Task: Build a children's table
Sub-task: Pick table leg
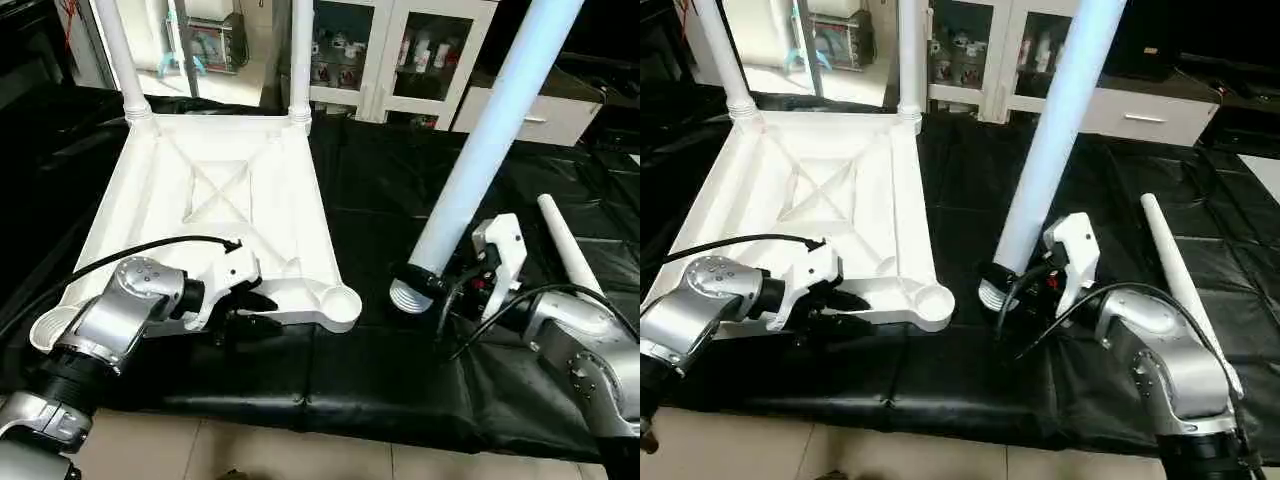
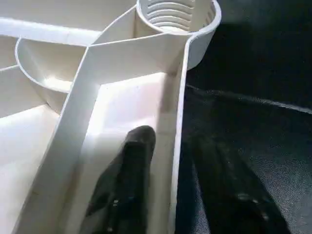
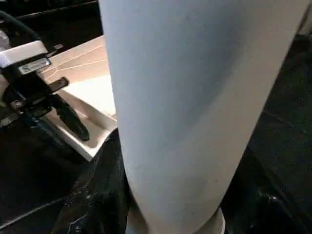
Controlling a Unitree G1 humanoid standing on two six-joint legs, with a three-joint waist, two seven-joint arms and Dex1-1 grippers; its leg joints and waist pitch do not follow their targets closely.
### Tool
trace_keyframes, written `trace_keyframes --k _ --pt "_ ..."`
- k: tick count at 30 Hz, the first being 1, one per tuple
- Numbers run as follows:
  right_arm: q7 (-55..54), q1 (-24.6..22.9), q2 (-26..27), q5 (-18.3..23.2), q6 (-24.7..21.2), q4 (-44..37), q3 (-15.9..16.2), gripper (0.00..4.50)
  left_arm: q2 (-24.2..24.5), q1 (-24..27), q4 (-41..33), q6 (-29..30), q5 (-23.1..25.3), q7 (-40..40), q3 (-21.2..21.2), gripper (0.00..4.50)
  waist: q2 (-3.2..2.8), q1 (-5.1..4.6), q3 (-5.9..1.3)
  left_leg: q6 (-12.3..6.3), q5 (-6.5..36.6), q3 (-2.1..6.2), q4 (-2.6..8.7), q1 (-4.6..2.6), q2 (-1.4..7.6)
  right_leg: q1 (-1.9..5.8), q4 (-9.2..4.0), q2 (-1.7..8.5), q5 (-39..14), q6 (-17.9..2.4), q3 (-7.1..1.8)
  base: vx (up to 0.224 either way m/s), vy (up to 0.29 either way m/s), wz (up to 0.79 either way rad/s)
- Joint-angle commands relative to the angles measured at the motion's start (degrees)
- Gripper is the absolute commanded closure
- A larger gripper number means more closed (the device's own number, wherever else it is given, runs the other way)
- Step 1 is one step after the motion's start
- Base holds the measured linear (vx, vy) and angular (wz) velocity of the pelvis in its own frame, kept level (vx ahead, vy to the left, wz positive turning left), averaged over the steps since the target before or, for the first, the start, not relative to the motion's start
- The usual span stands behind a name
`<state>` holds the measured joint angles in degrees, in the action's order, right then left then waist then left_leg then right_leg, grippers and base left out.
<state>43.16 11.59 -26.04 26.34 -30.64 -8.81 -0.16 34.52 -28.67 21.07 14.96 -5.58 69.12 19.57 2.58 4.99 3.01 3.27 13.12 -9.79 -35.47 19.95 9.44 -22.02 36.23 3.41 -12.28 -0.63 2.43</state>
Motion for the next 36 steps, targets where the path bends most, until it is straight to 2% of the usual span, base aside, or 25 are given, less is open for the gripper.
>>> trace_keyframes --k 1,5,9,11,12,13,14,15,17,18,19,20,22,24,26,30,36 --pt "0.53 1.27 -0.23 -0.11 0.54 0.01 -0.08 2.57 -0.2 0.24 0.97 0.09 1.1 0.07 0.98 3.23 -0.55 -0.04 -3.2 -0.29 4.72 1.19 5.0 -0.53 3.95 2.47 -3.52 5.45 -1.96 -14.42 -3.0 0.0 0.0 0.0" --pt "0.28 2.44 0.81 0.08 0.55 1.4 0.13 2.57 -1.49 0.58 1.19 -1.29 1.63 0.27 1.95 3.61 -0.57 -0.22 -3.21 -0.12 4.93 1.13 5.01 -0.6 3.93 2.32 -3.58 5.37 -2.49 -14.39 -2.99 0.0 0.0 0.0" --pt "-0.13 3.47 1.74 -0.61 0.6 2.39 1.37 2.57 -2.66 0.79 1.46 -2.39 2.07 0.98 2.98 3.97 -0.72 -0.03 -3.35 -0.29 3.76 1.09 4.94 -0.65 3.99 2.28 -3.34 5.37 -0.41 -14.72 -3.0 0.0 0.0 0.0" --pt "-2.39 5.78 3.54 -1.17 -0.07 3.78 2.08 2.57 -3.91 0.76 2.0 -1.87 2.01 1.3 3.31 4.11 -0.33 -0.21 -3.37 -0.24 3.11 0.98 4.93 -0.6 3.88 2.3 -3.33 5.28 -0.04 -14.81 -2.94 0.0 0.0 0.0" --pt "-3.01 6.43 4.17 -0.61 -1.01 4.09 1.81 2.57 -4.17 0.75 2.05 -1.74 1.98 1.43 3.41 4.11 -0.45 -0.13 -3.36 -0.18 3.15 1.02 4.93 -0.6 3.88 2.34 -3.3 5.43 -0.29 -14.8 -2.99 0.0 0.0 0.0" --pt "-3.4 7.13 4.72 -0.52 -1.38 4.55 1.87 2.57 -4.56 0.81 1.84 -1.61 1.93 1.63 3.56 4.29 -0.12 -0.13 -3.41 -0.37 2.88 0.97 4.92 -0.68 3.95 2.33 -3.25 5.45 -0.27 -14.8 -2.99 0.0 0.0 0.0" --pt "-3.33 7.67 5.15 -0.14 -1.95 4.95 1.99 2.57 -4.92 0.92 1.43 -1.34 1.87 1.77 3.75 4.36 -0.26 -0.16 -3.36 -0.41 2.59 1.0 4.95 -0.6 3.91 2.32 -3.23 5.46 -0.52 -14.9 -2.99 0.0 0.0 0.0" --pt "-3.21 8.1 5.44 0.35 -2.97 5.36 2.14 2.57 -5.09 1.07 0.76 -1.05 1.96 1.89 4.08 4.41 0.0 -0.13 -3.34 -0.5 2.62 0.93 4.94 -0.67 3.94 2.27 -3.31 5.38 -0.75 -14.71 -2.96 0.0 0.0 0.0" --pt "-2.22 8.78 5.61 1.37 -5.42 6.34 2.58 2.57 -5.61 1.16 -0.83 0.51 1.73 1.46 4.17 4.48 0.1 0.01 -3.39 -0.86 2.21 0.92 4.9 -0.73 4.0 2.29 -3.13 5.47 -0.73 -14.67 -2.98 0.0 0.0 0.0" --pt "-2.01 8.86 5.58 1.49 -5.73 6.5 2.68 2.57 -5.73 1.15 -1.07 0.87 1.61 1.3 4.08 4.48 -0.04 0.04 -3.33 -0.91 1.94 0.91 4.92 -0.73 4.02 2.19 -3.2 5.46 -0.74 -14.56 -2.96 0.0 0.0 0.0" --pt "-0.88 8.99 4.98 1.79 -7.71 7.2 3.52 2.57 -6.05 0.92 -1.72 1.33 2.08 0.97 4.24 4.48 1.35 -0.12 -3.32 -1.29 1.45 0.72 4.89 -0.68 4.03 2.26 -3.31 5.34 -0.53 -14.36 -2.9 0.0 0.0 0.0" --pt "-0.86 8.99 4.97 1.79 -7.74 7.21 3.54 2.57 -6.06 0.92 -1.73 1.33 2.09 0.97 4.25 4.48 0.6 0.24 -3.3 -1.45 1.67 0.81 4.9 -0.69 4.0 2.23 -3.27 5.63 -1.73 -14.25 -2.92 0.0 0.0 0.0" --pt "-0.08 8.88 4.62 1.73 -8.55 7.41 4.25 2.57 -6.48 0.67 -2.57 1.82 2.87 0.43 4.74 4.48 0.95 0.1 -3.24 -1.19 1.54 0.8 4.96 -0.62 4.03 2.22 -3.34 5.55 -2.5 -13.68 -2.89 0.0 0.0 0.0" --pt "0.01 8.78 4.69 1.63 -8.7 7.25 4.46 2.57 -6.95 0.56 -2.98 2.64 3.91 -0.52 5.19 4.48 0.95 0.12 -3.17 -0.98 2.09 0.74 4.97 -0.75 4.09 2.03 -3.48 5.62 -3.23 -13.34 -2.91 0.0 0.0 0.0" --pt "-0.12 8.86 4.69 1.56 -8.85 7.24 4.44 2.57 -7.01 0.56 -2.94 2.53 4.69 -1.03 5.45 4.48 1.2 0.2 -3.1 -0.75 2.51 0.73 5.03 -0.68 4.08 2.06 -3.62 5.7 -4.07 -12.99 -2.95 0.0 0.0 0.0" --pt "-0.13 9.56 5.04 0.93 -8.01 8.96 4.0 2.57 -7.21 0.76 -4.31 4.31 6.57 -3.33 5.58 4.48 1.21 0.2 -3.05 -0.03 3.81 0.87 5.18 -0.64 4.18 2.01 -3.81 5.76 -6.26 -12.19 -2.94 0.0 0.0 0.0" --pt "0.9 8.89 4.37 -0.06 -6.66 10.07 4.8 2.57 -6.23 1.22 -5.73 3.75 7.09 -2.31 5.69 4.48 1.6 -0.09 -3.18 -0.01 2.76 0.86 5.07 -0.52 4.01 2.08 -3.67 5.61 -3.96 -12.34 -2.92 0.0 0.0 0.0"
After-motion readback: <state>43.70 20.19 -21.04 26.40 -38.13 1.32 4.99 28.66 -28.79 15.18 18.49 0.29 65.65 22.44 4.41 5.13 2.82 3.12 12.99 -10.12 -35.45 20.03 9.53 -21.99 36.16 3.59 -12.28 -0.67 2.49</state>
